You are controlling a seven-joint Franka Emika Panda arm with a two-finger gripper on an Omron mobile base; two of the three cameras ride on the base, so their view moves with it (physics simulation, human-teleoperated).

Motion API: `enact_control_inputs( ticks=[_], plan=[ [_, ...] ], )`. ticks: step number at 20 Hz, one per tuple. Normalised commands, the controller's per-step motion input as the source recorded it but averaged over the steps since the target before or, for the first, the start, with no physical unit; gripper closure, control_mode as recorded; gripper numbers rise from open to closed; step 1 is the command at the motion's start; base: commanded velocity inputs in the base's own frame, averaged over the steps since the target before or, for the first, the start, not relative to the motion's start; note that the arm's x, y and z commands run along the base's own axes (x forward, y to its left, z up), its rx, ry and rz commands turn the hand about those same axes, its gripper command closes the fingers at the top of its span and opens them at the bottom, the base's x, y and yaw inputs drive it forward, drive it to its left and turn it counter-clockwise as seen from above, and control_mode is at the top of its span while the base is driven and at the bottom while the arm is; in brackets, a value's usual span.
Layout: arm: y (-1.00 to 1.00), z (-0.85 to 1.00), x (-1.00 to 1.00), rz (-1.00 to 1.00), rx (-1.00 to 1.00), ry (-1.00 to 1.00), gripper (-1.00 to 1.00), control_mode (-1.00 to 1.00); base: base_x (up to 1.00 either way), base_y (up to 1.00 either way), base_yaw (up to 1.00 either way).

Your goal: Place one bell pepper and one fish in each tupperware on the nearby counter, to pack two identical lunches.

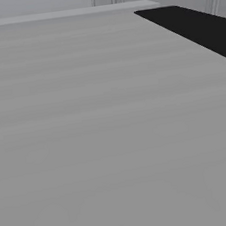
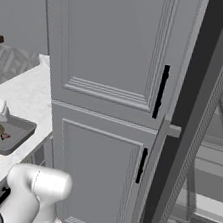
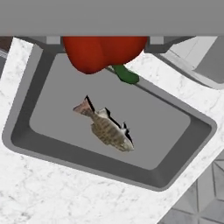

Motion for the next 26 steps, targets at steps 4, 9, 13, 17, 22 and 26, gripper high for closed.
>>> enact_control_inputs(
  ticks=[4,9,13,17,22,26],
  plan=[
    [0.36,-0.38,0.4,0.01,0.0,0.04,1.0,-1.0,0.0,0.0,0.0],
    [0.42,-0.36,0.34,0.0,0.0,0.03,1.0,-1.0,0.0,0.0,0.0],
    [0.46,-0.29,0.26,0.0,0.0,0.01,1.0,-1.0,0.0,0.0,0.0],
    [0.41,-0.21,0.26,0.0,0.0,0.0,1.0,-1.0,0.0,0.0,0.0],
    [0.35,-0.14,0.29,0.0,0.0,0.02,1.0,-1.0,0.0,0.0,0.0],
    [0.39,-0.15,0.29,0.0,0.0,0.06,1.0,-1.0,0.0,0.0,0.0]
  ],
)
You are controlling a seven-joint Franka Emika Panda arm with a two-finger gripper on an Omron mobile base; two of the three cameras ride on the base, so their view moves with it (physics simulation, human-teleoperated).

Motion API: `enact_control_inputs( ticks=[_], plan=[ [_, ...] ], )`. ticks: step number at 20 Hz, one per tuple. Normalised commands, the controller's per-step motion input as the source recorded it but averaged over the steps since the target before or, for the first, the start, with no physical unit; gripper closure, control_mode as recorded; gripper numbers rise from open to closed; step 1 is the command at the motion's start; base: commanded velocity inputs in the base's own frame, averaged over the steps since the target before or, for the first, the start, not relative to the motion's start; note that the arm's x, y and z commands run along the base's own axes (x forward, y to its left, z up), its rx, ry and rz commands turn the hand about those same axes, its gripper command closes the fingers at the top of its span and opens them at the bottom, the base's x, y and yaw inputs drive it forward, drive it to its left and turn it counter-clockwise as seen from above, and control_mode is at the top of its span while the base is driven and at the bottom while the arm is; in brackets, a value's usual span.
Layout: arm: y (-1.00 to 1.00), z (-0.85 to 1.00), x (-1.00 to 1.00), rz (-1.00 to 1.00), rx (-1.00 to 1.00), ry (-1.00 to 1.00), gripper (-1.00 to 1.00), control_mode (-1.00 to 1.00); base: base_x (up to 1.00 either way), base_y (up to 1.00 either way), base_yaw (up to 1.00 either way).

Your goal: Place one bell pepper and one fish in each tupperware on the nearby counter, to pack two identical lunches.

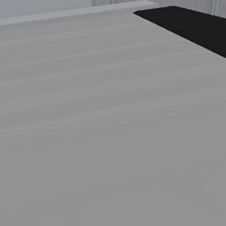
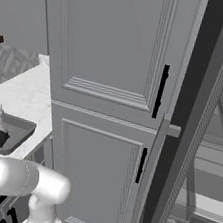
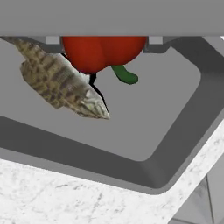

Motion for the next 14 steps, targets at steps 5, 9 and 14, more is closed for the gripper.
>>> enact_control_inputs(
  ticks=[5,9,14],
  plan=[
    [0.48,-0.1,0.1,0.0,-0.01,0.05,1.0,-1.0,0.0,0.0,0.0],
    [0.31,-0.21,0.05,0.0,-0.01,0.04,1.0,-1.0,0.0,0.0,0.0],
    [0.01,-0.26,0.18,0.0,0.0,0.0,-1.0,-1.0,0.0,0.0,0.0]
  ],
)
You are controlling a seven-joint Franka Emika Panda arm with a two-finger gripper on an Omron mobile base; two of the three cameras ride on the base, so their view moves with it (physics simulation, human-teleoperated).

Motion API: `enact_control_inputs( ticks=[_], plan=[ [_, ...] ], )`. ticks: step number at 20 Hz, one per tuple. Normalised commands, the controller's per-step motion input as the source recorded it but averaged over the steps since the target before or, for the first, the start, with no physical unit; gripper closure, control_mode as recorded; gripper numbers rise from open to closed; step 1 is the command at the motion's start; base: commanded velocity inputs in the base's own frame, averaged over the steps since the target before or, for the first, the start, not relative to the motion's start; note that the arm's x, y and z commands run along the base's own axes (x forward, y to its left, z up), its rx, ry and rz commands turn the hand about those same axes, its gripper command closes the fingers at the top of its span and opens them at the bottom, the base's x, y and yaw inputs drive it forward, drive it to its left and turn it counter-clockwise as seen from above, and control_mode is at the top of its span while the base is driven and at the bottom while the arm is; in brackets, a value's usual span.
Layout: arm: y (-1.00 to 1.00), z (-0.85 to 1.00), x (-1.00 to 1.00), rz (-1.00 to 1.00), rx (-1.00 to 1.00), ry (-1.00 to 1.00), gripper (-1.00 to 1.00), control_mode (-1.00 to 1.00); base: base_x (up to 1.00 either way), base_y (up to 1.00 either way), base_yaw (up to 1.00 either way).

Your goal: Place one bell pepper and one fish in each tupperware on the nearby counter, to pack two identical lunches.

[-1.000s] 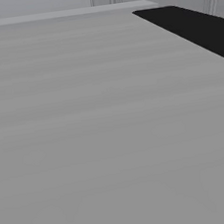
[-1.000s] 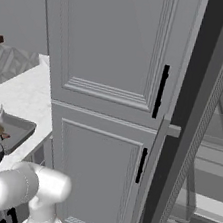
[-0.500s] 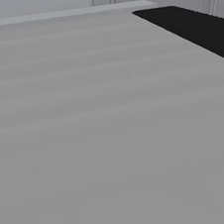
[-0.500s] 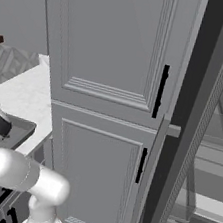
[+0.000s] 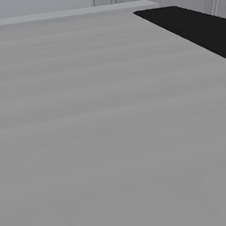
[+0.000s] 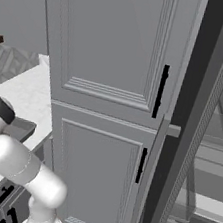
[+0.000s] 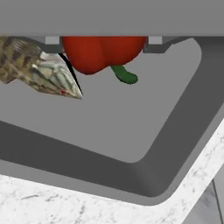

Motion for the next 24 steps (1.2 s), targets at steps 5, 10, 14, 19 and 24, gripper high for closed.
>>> enact_control_inputs(
  ticks=[5,10,14,19,24],
  plan=[
    [0.21,-0.14,0.14,0.0,-0.01,0.0,-1.0,-1.0,0.0,0.0,0.0],
    [0.28,0.06,-0.01,0.0,-0.02,0.0,-1.0,-1.0,0.0,0.0,0.0],
    [-0.13,0.38,-0.08,-0.05,0.0,0.0,-1.0,-1.0,0.0,0.0,0.0],
    [-0.29,0.37,-0.22,-0.02,0.0,0.0,-1.0,-1.0,0.0,0.0,0.0],
    [-0.57,0.03,-0.81,-0.02,0.0,-0.01,-1.0,-1.0,0.0,0.0,0.0]
  ],
)
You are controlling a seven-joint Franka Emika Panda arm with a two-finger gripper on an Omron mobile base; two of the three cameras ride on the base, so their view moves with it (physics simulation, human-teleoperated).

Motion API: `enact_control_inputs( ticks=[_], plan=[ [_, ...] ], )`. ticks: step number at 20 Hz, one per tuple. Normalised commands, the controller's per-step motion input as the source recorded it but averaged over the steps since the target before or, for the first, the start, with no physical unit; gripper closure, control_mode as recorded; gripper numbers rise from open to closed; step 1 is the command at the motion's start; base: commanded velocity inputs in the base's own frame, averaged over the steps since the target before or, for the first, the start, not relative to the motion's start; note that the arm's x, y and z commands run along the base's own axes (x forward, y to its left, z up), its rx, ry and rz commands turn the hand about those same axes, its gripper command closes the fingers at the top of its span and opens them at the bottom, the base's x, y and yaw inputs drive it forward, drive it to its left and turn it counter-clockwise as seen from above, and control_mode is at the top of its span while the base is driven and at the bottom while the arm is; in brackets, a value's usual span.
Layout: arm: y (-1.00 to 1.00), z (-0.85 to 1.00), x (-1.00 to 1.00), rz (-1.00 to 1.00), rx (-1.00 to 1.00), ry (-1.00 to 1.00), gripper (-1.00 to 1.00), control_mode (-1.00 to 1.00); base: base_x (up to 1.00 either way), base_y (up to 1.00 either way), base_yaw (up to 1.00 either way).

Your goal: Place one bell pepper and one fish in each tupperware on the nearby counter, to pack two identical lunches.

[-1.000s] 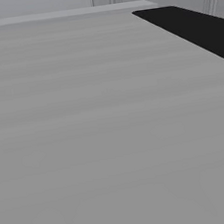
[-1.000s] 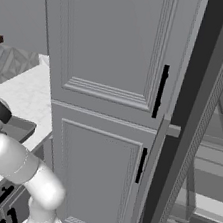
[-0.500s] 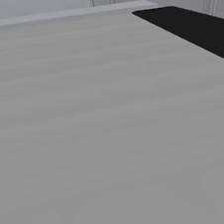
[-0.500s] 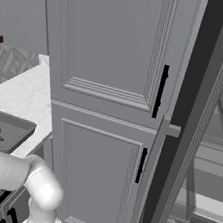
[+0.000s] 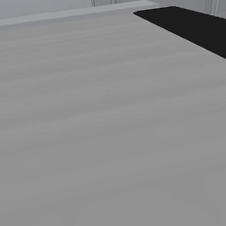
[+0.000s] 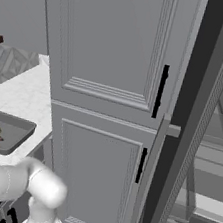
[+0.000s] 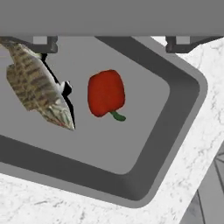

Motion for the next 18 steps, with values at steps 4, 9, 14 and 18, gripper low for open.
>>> enact_control_inputs(
  ticks=[4,9,14,18],
  plan=[
    [-0.98,0.0,-0.77,-0.03,0.0,-0.02,-1.0,-1.0,0.0,0.0,0.0],
    [-0.98,0.15,-0.67,-0.04,0.0,-0.08,-1.0,-1.0,0.0,0.0,0.0],
    [-0.88,0.33,-0.46,-0.09,0.0,-0.05,-1.0,-1.0,0.0,0.0,0.0],
    [-0.98,0.36,-0.26,-0.16,0.0,0.0,-1.0,-1.0,0.0,0.0,0.0]
  ],
)
